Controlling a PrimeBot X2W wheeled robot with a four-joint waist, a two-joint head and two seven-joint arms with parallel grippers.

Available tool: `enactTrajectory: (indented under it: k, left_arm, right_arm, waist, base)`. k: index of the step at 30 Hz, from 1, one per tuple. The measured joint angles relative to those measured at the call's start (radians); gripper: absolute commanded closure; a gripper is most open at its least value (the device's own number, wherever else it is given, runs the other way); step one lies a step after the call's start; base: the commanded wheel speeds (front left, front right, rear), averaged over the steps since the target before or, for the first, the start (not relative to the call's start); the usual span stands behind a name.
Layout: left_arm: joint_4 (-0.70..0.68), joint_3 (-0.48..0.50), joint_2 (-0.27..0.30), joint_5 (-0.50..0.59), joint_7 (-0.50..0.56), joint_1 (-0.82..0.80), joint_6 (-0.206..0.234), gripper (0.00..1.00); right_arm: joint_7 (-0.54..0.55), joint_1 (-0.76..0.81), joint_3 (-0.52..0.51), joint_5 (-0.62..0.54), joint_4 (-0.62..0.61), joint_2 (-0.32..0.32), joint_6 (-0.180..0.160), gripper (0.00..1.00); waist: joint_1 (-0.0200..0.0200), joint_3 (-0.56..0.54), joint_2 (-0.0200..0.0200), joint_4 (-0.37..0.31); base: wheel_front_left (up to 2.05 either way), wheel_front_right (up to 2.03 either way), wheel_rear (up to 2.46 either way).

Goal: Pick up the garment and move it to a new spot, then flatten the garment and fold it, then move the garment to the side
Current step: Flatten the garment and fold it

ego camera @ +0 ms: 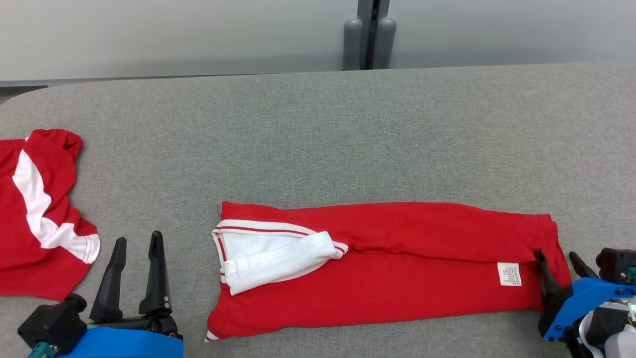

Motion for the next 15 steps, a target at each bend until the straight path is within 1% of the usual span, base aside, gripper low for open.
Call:
enactTrajectory:
  k: [3,4,5,7,8,12,15]
  left_arm:
    - [0.000,-0.004,0.000,0.002,0.000,0.001,0.003,0.00]
    - [0.000,-0.005,0.000,0.003,0.001,0.002,0.005,0.00]
    - [0.000,-0.007,0.000,0.006,0.001,0.003,0.007,0.00]
    - [0.001,-0.010,0.001,0.011,0.003,0.005,0.010,0.00]
    - [0.001,-0.012,0.001,0.012,0.005,0.006,0.011,0.00]
    - [0.000,-0.017,0.005,0.020,0.013,0.007,0.019,0.00]
    - [-0.006,-0.019,0.014,0.024,0.019,0.010,0.021,0.00]
  right_arm:
    - [0.021,-0.006,0.006,-0.004,0.026,0.002,0.000,0.00]
    - [0.023,-0.007,0.008,-0.004,0.032,0.003,0.000,0.27]
    - [0.027,-0.009,0.012,-0.004,0.039,0.005,0.000,0.60]
    - [0.035,-0.021,0.016,-0.004,0.055,0.011,0.000,0.78]
    - [0.035,-0.026,0.018,-0.004,0.063,0.014,0.000,1.00]
    - [0.024,-0.055,0.021,-0.005,0.089,0.020,0.001,1.00]
    - [0.014,-0.082,0.000,-0.014,0.092,0.006,0.001,1.00]
  waist:
    - [0.0000,0.001,0.0000,0.011]
    - [0.0000,0.000,0.0000,0.013]
    - [0.0000,-0.001,0.0000,0.014]
    - [0.0000,-0.002,0.0000,0.014]
    - [0.0000,-0.004,0.0000,0.012]
    - [0.0000,-0.008,0.0000,-0.003]
    - [0.0000,-0.010,0.0000,-0.027]
  base:
    - [0.00,0.00,0.00]
    - [0.00,0.00,0.00]
    - [0.00,0.00,0.00]
    - [0.00,0.00,0.00]
    - [0.00,0.00,0.00]
    - [0.00,0.00,0.00]
    - [0.00,0.00,0.00]
